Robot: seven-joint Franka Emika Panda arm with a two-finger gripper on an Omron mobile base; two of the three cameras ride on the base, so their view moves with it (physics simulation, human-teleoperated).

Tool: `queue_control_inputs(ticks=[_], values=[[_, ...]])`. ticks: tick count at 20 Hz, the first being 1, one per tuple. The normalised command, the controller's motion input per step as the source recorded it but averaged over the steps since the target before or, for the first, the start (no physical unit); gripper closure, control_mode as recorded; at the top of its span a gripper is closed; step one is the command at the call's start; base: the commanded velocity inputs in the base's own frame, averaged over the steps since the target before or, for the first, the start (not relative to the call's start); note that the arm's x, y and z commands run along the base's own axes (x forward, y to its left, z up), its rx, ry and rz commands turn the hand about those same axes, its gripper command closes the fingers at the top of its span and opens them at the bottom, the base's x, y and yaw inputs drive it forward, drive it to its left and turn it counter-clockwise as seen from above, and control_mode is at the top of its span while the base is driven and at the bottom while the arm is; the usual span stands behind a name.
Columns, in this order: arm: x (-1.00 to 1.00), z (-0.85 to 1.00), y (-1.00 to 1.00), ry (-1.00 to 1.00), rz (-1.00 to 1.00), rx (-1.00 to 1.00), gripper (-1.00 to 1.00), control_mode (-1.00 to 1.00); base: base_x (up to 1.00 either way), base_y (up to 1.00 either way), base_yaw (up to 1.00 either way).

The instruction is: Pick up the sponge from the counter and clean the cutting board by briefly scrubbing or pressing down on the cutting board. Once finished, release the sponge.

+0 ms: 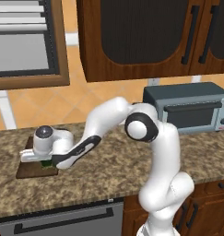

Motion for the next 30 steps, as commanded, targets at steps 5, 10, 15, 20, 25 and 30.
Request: queue_control_inputs(ticks=[5, 10, 15, 20, 25, 30], values=[[-0.26, -1.0, -0.14, 0.19, 0.16, -0.21, 1.0, -1.0, 0.0, 0.0, 0.0], [-0.91, -0.99, -0.64, 0.01, 0.2, -0.04, 1.0, -1.0, 0.0, 0.0, 0.0], [-0.5, -0.29, 0.05, -0.28, 0.02, 0.2, 1.0, -1.0, 0.0, 0.0, 0.0], [0.03, 0.02, 0.25, -0.21, 0.0, 0.22, 1.0, -1.0, 0.0, 0.0, 0.0], [0.17, -0.49, 0.39, 0.01, 0.0, 0.03, 1.0, -1.0, 0.0, 0.0, 0.0], [0.32, 0.34, 1.0, 0.01, -0.01, 0.0, 1.0, -1.0, 0.0, 0.0, 0.0]])
